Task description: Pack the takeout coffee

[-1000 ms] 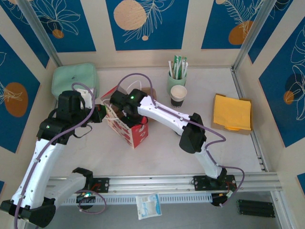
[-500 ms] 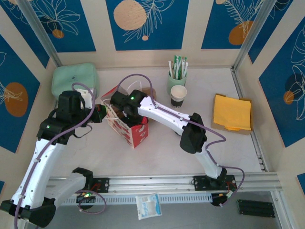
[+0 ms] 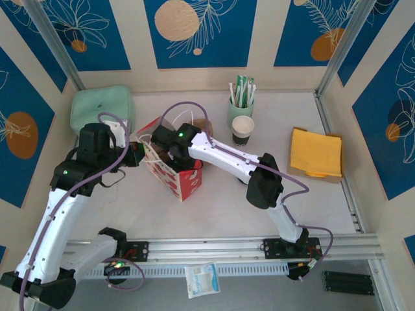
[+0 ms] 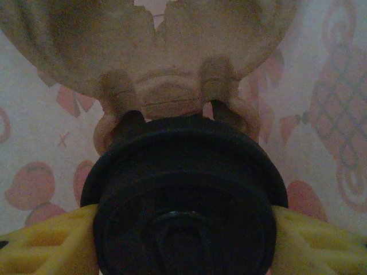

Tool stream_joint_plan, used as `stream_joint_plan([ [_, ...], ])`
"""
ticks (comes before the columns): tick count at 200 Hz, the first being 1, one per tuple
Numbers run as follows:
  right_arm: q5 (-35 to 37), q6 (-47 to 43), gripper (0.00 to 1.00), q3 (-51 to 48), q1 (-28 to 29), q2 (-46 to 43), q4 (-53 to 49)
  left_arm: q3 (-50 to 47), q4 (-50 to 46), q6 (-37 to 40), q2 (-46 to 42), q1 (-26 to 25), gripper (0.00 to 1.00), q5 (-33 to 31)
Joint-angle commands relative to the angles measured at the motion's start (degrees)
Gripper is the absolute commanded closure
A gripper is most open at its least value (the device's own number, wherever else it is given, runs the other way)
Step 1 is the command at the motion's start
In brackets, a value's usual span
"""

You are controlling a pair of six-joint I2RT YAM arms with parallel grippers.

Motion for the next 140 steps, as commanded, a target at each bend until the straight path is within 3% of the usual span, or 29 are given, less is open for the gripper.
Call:
stream_joint_plan([
  [1,0.7,1.0,0.48,-1.6,-0.5,-0.7,1.6,-0.8,1.1,-0.6,-0.4,0.6,1.00,1.2],
  [140,2.9,1.0,0.48,5.5,0.7,-3.3,-2.6,-0.9,0.9,-0.5,-0.2,0.6,1.00,1.0],
])
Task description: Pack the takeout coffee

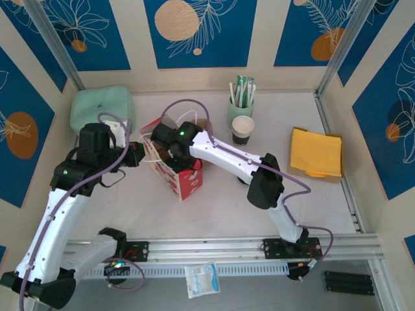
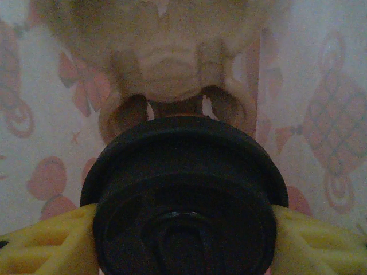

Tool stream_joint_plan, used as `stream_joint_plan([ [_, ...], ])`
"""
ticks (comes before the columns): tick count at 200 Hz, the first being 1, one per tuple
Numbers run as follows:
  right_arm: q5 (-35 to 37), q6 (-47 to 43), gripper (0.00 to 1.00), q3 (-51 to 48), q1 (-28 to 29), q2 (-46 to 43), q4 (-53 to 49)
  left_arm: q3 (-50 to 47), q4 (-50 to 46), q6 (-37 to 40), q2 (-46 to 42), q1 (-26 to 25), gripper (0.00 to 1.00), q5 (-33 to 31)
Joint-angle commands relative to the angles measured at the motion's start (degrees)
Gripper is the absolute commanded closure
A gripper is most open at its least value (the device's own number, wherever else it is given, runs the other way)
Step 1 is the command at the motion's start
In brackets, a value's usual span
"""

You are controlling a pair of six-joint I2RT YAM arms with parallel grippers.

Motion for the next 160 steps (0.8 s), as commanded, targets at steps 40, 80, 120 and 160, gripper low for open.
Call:
stream_joint_plan([
  [40,2.5,0.5,0.48,8.0,1.0,-2.8,-4.3,-1.2,0.9,-0.3,-0.2,0.6,1.00,1.0],
  [80,3.1,0.4,0.49,13.2,1.2,-3.0,-6.6,-1.3,1.0,-0.4,-0.1,0.6,1.00,0.9],
  [120,3.5,0.1,0.48,18.6,1.5,-3.1,-8.8,-1.5,1.0,-0.4,-0.1,0.6,1.00,0.8],
  [160,4.1,0.1,0.48,22.8,1.9,-3.7,-10.3,-1.9,1.1,-0.4,-0.2,0.6,1.00,0.5],
])
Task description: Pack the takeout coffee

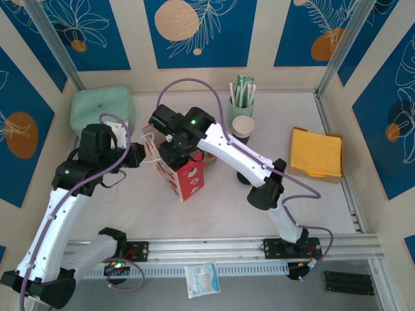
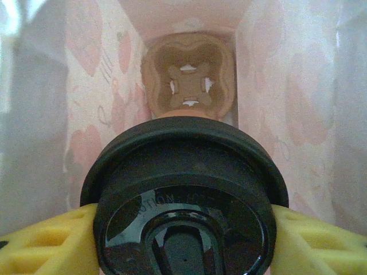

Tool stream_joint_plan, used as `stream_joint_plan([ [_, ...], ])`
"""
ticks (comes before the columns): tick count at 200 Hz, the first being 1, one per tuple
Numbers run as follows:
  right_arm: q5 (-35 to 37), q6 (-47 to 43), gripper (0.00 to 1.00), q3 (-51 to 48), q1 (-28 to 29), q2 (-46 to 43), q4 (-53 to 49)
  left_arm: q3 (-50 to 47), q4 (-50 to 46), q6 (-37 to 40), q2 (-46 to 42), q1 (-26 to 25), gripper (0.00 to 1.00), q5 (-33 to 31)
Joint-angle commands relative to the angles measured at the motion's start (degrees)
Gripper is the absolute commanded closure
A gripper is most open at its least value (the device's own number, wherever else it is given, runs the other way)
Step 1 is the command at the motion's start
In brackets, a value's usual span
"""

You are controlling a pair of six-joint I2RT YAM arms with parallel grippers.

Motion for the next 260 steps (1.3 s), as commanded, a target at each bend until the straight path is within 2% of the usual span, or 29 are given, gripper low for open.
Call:
stream_joint_plan([
  [1,1.0,0.2,0.48,3.0,0.7,-3.6,-2.5,-0.9,1.1,-0.4,-0.2,0.6,1.00,0.5],
  [92,2.8,0.2,0.49,4.1,1.7,-10.9,-1.5,-1.2,1.1,-0.4,0.0,0.6,1.00,0.0],
  [140,4.4,0.6,0.50,0.6,2.4,-18.2,1.2,-1.1,1.1,-0.5,-0.1,0.6,1.00,-0.2],
  [220,8.4,3.7,0.51,-11.6,2.3,-34.3,4.6,-1.2,1.2,-0.6,0.2,0.6,1.00,-0.2],
  [260,9.4,9.2,0.51,-25.0,-0.3,-45.3,4.0,-1.1,1.4,-0.6,0.3,0.6,1.00,0.0],
])
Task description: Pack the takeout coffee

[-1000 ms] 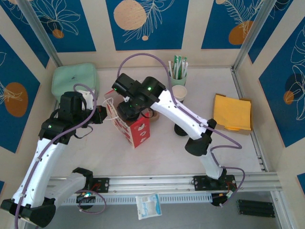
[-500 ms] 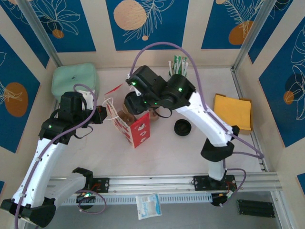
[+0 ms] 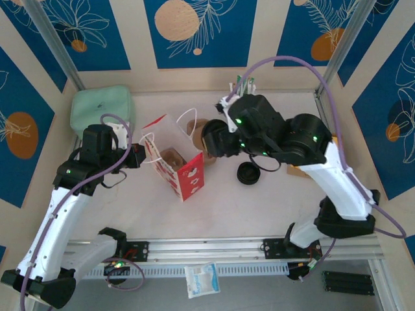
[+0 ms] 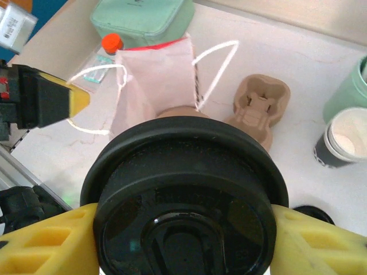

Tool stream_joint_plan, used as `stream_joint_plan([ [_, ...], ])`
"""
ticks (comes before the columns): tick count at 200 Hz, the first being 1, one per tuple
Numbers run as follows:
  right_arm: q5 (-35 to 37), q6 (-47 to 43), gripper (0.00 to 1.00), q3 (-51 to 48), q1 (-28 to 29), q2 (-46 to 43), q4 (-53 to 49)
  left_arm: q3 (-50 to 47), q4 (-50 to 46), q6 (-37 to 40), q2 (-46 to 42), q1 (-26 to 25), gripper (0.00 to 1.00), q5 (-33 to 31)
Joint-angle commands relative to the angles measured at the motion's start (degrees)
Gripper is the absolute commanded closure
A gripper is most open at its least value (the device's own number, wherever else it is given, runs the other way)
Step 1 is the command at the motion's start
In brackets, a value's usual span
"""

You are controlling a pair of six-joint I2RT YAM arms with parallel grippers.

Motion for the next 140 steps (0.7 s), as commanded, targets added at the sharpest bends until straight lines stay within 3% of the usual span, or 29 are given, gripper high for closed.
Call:
stream_joint_plan([
  [1,1.9,4.9,0.51,-6.7,-1.7,-6.0,-0.1,-0.3,1.3,-0.6,0.2,0.6,1.00,0.0],
  [62,-11.0,12.4,0.51,-36.6,-13.5,-17.8,3.3,0.3,1.7,-0.7,0.7,0.6,1.00,0.3],
  [100,-17.7,12.2,0.50,-49.6,-16.0,-14.4,9.0,0.8,1.5,-0.6,0.9,0.6,1.00,0.3],
  [140,-18.6,11.5,0.50,-53.3,-16.0,-7.0,13.1,1.0,1.6,-0.5,1.1,0.6,1.00,0.4],
])
